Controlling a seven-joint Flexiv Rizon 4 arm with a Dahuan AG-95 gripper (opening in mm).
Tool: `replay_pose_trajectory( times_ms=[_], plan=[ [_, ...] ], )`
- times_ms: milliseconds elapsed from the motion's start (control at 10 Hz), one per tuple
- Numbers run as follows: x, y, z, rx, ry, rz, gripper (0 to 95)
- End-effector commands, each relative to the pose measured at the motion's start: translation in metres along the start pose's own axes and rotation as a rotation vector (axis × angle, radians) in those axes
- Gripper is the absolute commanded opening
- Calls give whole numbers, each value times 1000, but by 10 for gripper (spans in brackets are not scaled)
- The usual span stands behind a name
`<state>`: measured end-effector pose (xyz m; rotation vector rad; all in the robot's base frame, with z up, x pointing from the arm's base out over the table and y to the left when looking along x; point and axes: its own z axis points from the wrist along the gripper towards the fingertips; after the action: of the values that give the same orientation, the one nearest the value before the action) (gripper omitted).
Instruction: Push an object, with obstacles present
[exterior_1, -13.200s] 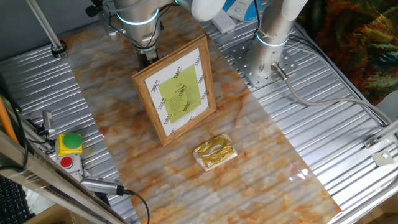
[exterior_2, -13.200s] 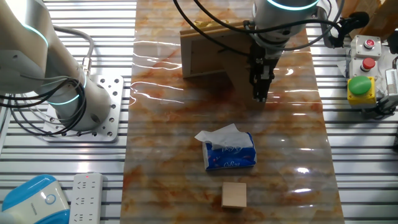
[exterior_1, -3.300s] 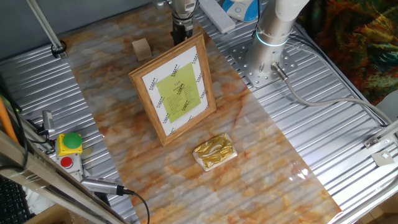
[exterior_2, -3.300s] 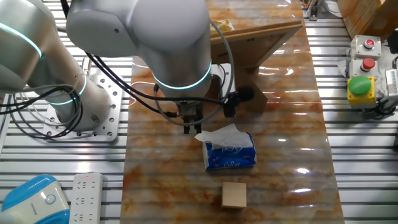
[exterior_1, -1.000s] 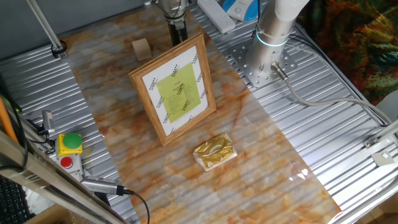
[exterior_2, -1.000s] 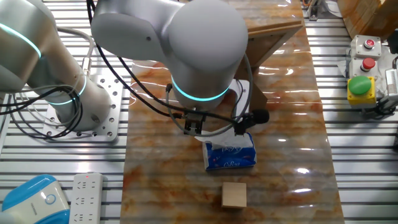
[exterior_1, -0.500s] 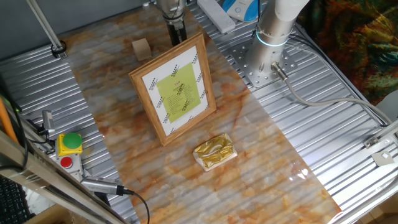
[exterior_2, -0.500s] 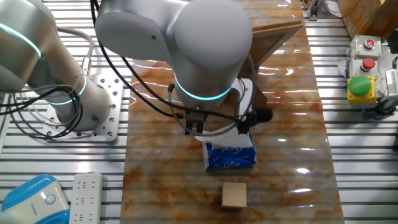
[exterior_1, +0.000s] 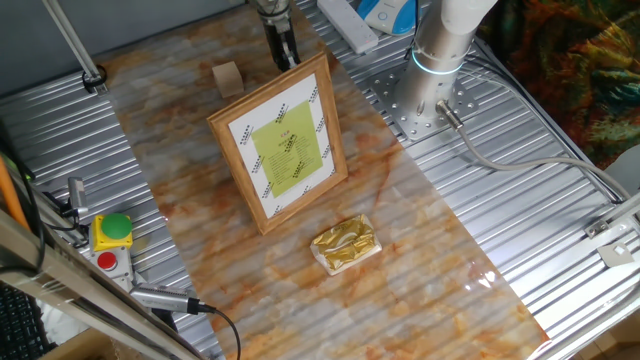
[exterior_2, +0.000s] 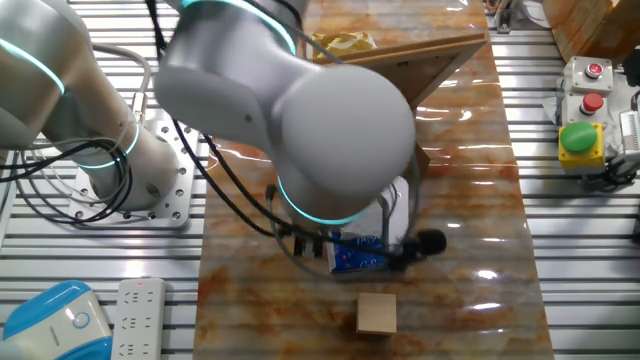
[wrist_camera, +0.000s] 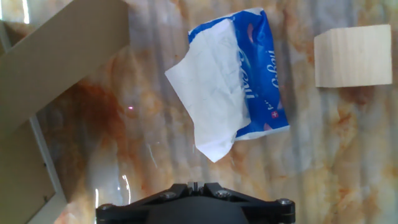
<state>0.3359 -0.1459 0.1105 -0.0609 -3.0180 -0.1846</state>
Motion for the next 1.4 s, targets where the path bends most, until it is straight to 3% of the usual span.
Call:
replay_pose_trajectory(
  times_ms=[100, 200, 400, 600, 1400],
  plan=[
    [4, -12, 1, 40, 31, -15, 0],
    [5, -19, 3, 50, 36, -24, 0],
    [7, -36, 9, 113, 45, -56, 0],
    [9, -48, 14, 136, 47, -72, 0],
    [16, -83, 20, 135, 37, -100, 0]
  ],
)
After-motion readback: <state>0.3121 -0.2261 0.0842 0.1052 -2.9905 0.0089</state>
